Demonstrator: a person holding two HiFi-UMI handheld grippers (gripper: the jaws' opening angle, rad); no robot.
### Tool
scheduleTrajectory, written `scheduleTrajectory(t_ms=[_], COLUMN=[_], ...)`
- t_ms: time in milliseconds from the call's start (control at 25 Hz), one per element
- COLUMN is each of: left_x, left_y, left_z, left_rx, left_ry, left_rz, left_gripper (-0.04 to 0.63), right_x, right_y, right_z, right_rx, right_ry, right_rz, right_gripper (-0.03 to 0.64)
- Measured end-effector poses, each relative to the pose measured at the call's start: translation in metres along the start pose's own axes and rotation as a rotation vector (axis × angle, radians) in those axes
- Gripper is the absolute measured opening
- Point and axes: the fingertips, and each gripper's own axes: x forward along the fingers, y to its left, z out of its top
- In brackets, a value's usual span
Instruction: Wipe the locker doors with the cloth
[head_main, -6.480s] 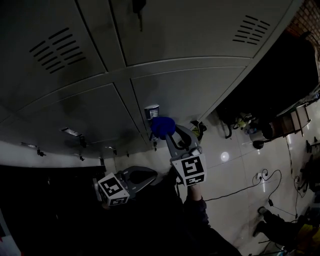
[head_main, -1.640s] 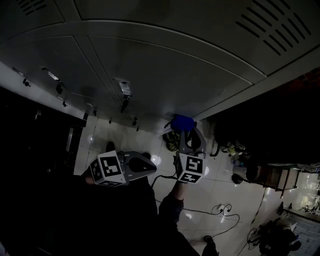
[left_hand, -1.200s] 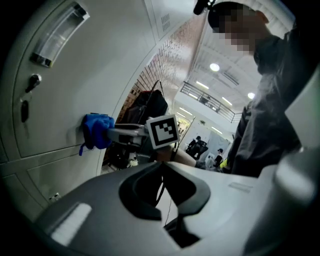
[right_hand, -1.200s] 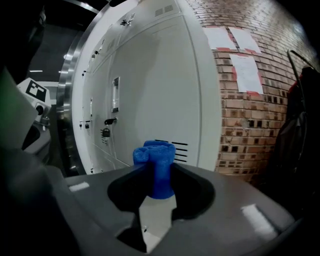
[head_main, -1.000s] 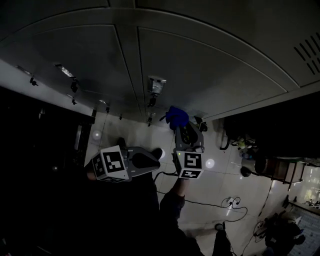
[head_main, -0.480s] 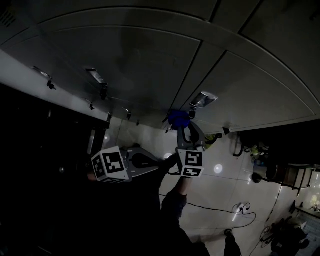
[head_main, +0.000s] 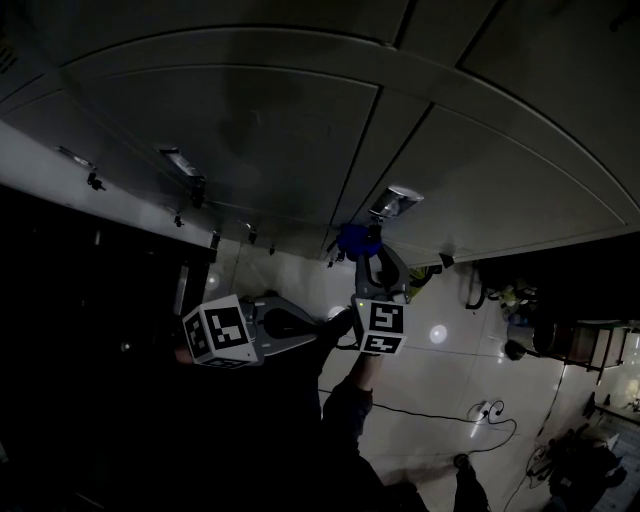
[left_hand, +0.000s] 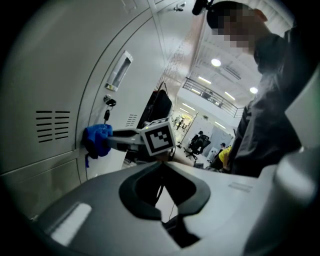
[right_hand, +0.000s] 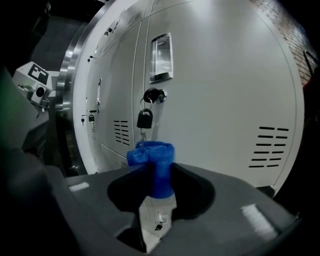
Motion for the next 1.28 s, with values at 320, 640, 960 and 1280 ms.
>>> scheduleTrajectory(t_ms=[320, 640, 960, 1280], left_x=[0.054, 0.099, 0.142, 0.150], left_y=[-0.013, -0.021, -0.030, -0.031], left_z=[0.025, 0.044, 0.057, 0.058], left_rx=[0.005, -0.014, -0.040, -0.042], left_ry=[-0.001, -0.017, -0.022, -0.024], left_rz=[-0.023, -0.035, -0.033, -0.024], left_gripper=[0.000, 0.000, 0.000, 0.000], right_x=[-0.030, -0.055, -0.083, -0.085], right_y=[-0.060, -0.108, -0.169, -0.175], right_z=[-0.009, -0.019, -0.034, -0.036], right_rx=[0.030, 0.026, 0.076, 0.078], right_ry=[0.010, 0.031, 0.025, 0.019], right_rz=[-0.024, -0.059, -0.103, -0.087], right_gripper=[0.113, 0.112, 0.114, 0.114])
